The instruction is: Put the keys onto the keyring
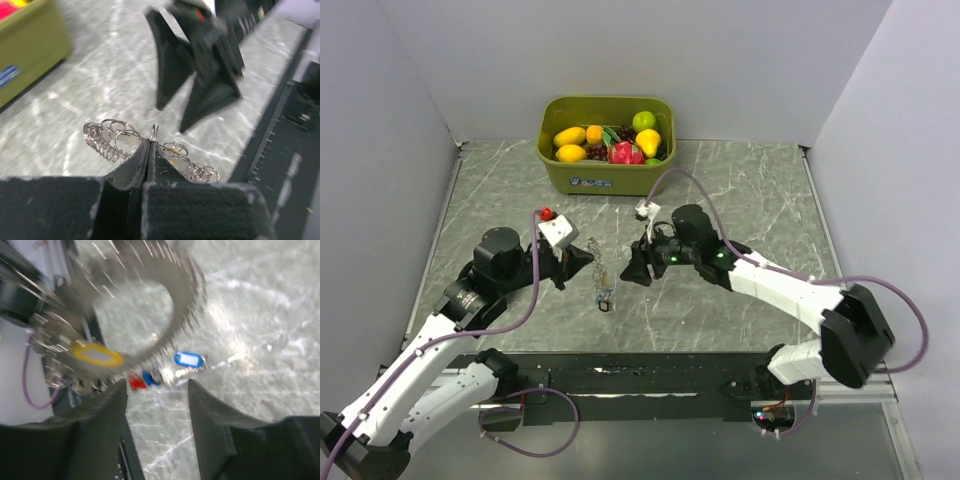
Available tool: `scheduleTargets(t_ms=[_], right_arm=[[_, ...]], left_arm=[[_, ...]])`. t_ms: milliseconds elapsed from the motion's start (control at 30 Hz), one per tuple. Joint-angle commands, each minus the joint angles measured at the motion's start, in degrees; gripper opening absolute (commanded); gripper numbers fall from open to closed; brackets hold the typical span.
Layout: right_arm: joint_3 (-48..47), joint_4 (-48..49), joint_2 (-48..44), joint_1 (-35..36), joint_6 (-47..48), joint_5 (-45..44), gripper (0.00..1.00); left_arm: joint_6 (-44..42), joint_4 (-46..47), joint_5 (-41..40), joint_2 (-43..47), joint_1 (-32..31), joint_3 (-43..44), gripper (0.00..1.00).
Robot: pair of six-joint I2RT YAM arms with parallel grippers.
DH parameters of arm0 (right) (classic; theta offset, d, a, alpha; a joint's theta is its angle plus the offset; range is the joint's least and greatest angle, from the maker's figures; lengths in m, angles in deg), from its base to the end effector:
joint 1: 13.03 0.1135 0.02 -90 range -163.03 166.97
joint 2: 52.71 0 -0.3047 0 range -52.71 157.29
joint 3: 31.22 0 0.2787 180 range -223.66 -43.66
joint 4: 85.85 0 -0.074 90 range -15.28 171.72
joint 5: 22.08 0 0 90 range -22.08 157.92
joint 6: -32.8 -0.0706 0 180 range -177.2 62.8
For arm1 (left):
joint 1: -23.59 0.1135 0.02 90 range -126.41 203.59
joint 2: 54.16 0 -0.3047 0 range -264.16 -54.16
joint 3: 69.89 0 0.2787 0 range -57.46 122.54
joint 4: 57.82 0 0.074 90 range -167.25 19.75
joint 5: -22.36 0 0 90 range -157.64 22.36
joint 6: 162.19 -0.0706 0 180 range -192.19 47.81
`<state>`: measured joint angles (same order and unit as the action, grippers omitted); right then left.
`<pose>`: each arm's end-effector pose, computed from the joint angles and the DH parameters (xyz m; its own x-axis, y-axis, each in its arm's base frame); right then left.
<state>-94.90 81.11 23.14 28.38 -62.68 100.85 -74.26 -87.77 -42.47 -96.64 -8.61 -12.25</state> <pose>0.2285 0.2527 0.2934 -0.4062 -0.2514 -0.8785 -0.8893 0.3297 0.3169 0.1512 -0.1307 0.3570 -0.1859 0.1557 -0.9702 0.8375 0.5415 -0.0736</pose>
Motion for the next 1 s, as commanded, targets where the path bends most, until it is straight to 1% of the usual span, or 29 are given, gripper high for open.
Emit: scheduleTargets(t_ms=[0,33,100,133,233,333,367,467,500,533,567,700,733,800,833,967], right_arm=[[-2.1,0.9,7.0,-0.1,0.3,-1.8,0.66],[-2.9,0.7,8.5,-0.1,-0.2,-3.1,0.68],[-5.4,-1.4,12.9,0.0,-0.8,-4.0,0.70],[-6.2,-2.4,15.6,0.2,-1.6,-4.7,0.70],[-9.0,-3.6,19.8,1.5,-2.8,-7.2,0.73],[-11.3,-4.8,23.1,3.2,-3.3,-10.0,0.78],[-12.4,-4.9,23.9,4.5,-3.5,-12.2,0.79],[-15.5,-6.5,27.5,6.7,-4.1,-15.7,0.80],[-16.4,-6.8,28.5,7.0,-4.6,-16.1,0.79],[-17.1,-6.9,30.3,7.2,-5.1,-16.3,0.73],[-18.5,-7.5,31.1,7.7,-5.4,-17.3,0.71],[-22.1,-11.6,34.2,9.0,-6.6,-22.4,0.67],[-22.6,-12.1,35.0,9.3,-6.7,-22.9,0.64],[-23.5,-13.2,35.6,9.5,-7.0,-23.7,0.62],[-23.7,-13.5,36.0,9.6,-7.2,-24.0,0.59],[-24.5,-14.1,37.1,10.2,-8.0,-24.8,0.55]], left_arm=[[1.6,1.5,-8.6,0.7,3.3,1.6,0.01],[3.8,1.7,-8.2,0.6,6.0,1.7,0.01],[5.1,2.2,-6.5,0.3,9.2,1.8,0.01],[5.6,2.4,-6.2,0.0,12.4,1.6,0.01],[6.9,2.9,-5.9,-0.1,17.6,1.5,0.01],[7.7,3.8,-6.2,0.7,20.2,0.8,0.01],[7.6,4.0,-5.8,1.0,20.6,0.6,0.01],[7.7,4.5,-5.0,1.3,21.5,0.1,0.01],[7.8,4.5,-4.9,1.1,21.6,0.1,0.01],[7.9,4.3,-4.7,0.9,21.7,0.3,0.01],[7.8,4.2,-4.3,0.6,21.8,0.3,0.01],[7.8,4.7,-3.1,0.6,22.3,0.1,0.01],[7.9,4.7,-2.8,0.7,22.4,0.1,0.01],[7.8,4.9,-2.3,0.6,22.5,0.1,0.01],[7.8,4.9,-2.3,0.6,22.6,0.2,0.01],[7.7,4.7,-2.0,0.3,22.9,0.2,0.01]])
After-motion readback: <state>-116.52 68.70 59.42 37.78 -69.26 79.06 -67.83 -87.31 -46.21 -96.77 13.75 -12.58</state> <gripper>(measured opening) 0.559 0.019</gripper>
